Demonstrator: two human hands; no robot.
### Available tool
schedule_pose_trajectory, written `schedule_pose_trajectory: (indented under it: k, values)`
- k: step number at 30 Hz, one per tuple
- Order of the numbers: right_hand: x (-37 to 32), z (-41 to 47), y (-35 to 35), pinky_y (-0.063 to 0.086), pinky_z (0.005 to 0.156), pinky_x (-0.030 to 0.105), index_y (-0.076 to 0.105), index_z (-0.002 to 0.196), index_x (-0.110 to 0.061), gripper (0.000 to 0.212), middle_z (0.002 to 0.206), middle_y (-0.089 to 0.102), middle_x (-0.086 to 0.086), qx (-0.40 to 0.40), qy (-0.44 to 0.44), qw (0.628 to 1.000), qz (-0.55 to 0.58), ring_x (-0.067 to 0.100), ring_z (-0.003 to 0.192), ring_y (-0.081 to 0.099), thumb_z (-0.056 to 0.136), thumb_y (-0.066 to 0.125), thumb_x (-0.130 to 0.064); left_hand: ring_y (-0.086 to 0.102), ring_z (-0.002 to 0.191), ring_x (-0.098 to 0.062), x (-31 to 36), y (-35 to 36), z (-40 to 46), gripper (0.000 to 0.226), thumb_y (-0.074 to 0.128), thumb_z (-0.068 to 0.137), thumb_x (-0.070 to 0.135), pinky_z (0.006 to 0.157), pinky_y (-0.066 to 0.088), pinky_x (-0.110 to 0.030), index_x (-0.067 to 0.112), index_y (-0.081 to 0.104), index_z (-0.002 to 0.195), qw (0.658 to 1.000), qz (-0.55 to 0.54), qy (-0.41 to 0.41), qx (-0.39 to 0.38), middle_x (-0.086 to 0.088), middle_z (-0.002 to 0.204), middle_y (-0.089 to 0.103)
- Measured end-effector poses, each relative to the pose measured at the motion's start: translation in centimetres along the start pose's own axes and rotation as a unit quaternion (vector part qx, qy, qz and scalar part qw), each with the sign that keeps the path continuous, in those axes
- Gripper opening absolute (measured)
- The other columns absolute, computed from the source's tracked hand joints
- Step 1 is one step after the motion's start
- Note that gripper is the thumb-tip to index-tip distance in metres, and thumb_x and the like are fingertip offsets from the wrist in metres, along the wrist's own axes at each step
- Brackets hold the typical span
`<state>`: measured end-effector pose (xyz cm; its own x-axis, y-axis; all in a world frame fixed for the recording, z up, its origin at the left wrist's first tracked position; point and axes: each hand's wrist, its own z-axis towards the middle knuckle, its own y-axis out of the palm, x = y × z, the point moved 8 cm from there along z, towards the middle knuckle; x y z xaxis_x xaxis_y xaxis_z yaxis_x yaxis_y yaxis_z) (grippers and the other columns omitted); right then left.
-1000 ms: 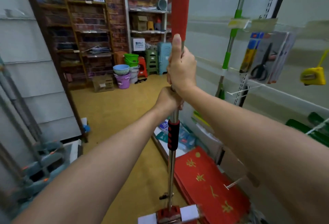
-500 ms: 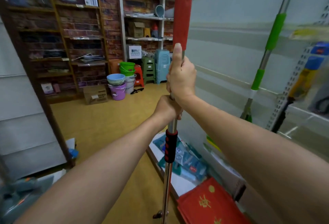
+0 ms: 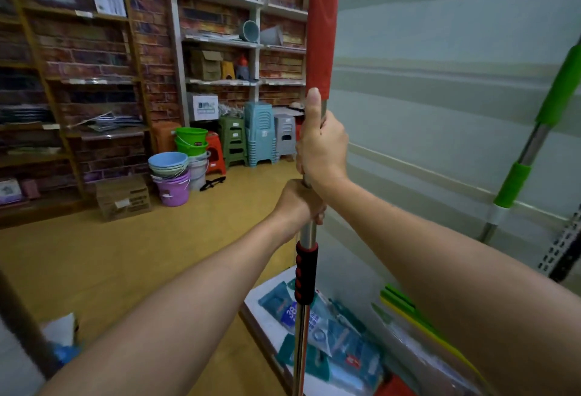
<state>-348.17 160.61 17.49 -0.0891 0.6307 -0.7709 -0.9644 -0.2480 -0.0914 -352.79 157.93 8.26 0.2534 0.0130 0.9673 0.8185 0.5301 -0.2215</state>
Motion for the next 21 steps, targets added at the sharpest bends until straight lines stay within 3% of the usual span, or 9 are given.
schedule_pose_trajectory:
  k: [6,15,21]
  values:
    - [2.5,5.8,3.5,0.051,0.064,0.053,0.042,0.06,-0.031,0.049,0.055,0.047,-0.007,0.083,0.016,0.995,-0.046,0.026,0.061,0.054,0.083,0.03,-0.072,0.039,0.026,-0.01,-0.4,-1.5,8.8,0.035,0.038,0.082,-0.011,0.039,0.038,-0.021,0.006,0.046,0.053,0.996,0.001,-0.001,-0.085,-0.002,0.032,0.042]
    - [6.7,12.1,2.9,0.047,0.055,0.044,0.039,0.063,-0.023,0.059,0.056,0.043,-0.001,0.183,0.045,0.978,-0.095,0.023,0.053,0.046,0.077,0.03,-0.079,0.039,0.021,-0.005,0.5,1.7,17.4,0.041,0.041,0.086,-0.006,0.031,0.032,-0.013,0.007,0.045,0.047,0.975,0.051,0.041,-0.211,0.003,0.022,0.04]
    - [9.9,16.8,2.7,0.048,0.056,0.045,0.039,0.063,-0.023,0.055,0.056,0.044,-0.001,0.2,0.05,0.972,-0.115,0.022,0.053,0.048,0.085,0.032,-0.073,0.04,0.024,-0.012,0.7,3.9,23.1,0.043,0.038,0.087,-0.006,0.044,0.036,-0.027,0.009,0.044,0.047,0.97,0.038,0.055,-0.235,0.0,0.024,0.038]
